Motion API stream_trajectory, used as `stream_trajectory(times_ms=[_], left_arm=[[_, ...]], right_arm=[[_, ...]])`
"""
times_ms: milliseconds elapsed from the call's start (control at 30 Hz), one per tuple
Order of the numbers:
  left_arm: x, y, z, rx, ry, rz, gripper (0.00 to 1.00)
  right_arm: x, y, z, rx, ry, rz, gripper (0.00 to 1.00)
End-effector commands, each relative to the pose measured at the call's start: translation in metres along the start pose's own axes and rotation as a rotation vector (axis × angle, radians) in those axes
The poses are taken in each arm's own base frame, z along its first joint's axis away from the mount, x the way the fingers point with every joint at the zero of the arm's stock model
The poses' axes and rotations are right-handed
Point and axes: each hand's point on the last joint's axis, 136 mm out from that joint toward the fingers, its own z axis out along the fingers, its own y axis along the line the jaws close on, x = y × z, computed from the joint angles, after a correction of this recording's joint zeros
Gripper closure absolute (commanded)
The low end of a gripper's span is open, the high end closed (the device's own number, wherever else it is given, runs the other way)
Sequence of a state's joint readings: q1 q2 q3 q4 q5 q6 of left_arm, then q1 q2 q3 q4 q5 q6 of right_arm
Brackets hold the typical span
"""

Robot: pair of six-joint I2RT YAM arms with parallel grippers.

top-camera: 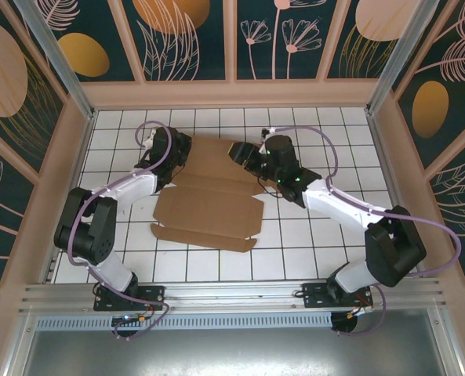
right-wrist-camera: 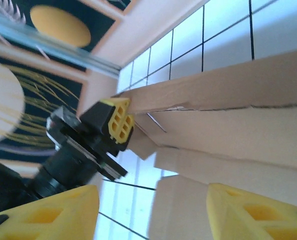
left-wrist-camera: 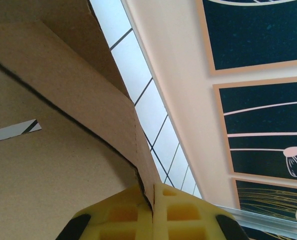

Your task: Fold the paper box

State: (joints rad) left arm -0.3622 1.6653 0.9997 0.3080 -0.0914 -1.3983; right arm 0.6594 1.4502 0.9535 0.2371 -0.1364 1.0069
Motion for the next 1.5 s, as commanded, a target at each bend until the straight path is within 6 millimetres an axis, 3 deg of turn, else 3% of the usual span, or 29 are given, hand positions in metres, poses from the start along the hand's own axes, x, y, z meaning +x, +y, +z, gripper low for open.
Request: stream_trajectory(times_ms=[0,100,133,600,767,1067,1167,1200,1367,1467], left_arm=[[-0.004,-0.014,-0.007,0.058,-0.028,-0.026,1.00],[-0.006,-0.022,-0.010,0.086,-0.031,-0.036,1.00],[-0.004,-0.012,-0.010,0.072,-0.028,-0.037,1.00],[0.000,-0.014,-0.015,0.099,-0.008,-0.039,1.00],[0.002,-0.010,-0.018,0.112,0.005,-0.058,1.00],[0.005,-0.013,-0.024,0.146,0.022,-0.057,1.00],[0.006,-0.016,-0.028,0.163,0.031,-0.045,1.00],[0.008,-0.017,-0.030,0.172,0.040,-0.040,0.99],[0.022,-0.033,-0.038,0.263,0.122,0.023,0.64],[0.034,-0.039,-0.037,0.292,0.187,0.023,0.57]], right_arm=[[-0.008,0.006,-0.001,-0.062,-0.096,0.420,0.42],[-0.004,0.003,0.004,-0.043,-0.135,0.515,0.41],[-0.005,0.002,0.005,-0.036,-0.150,0.530,0.40],[-0.039,-0.027,0.043,0.000,-0.248,0.583,0.39],[-0.050,-0.033,0.050,-0.013,-0.284,0.563,0.49],[-0.058,-0.036,0.055,-0.046,-0.303,0.549,0.85],[-0.060,-0.037,0.054,-0.067,-0.310,0.548,0.90],[-0.060,-0.036,0.054,-0.073,-0.310,0.543,0.91],[-0.058,-0.036,0.053,-0.114,-0.301,0.537,0.94],[-0.058,-0.039,0.051,-0.127,-0.305,0.544,0.95]])
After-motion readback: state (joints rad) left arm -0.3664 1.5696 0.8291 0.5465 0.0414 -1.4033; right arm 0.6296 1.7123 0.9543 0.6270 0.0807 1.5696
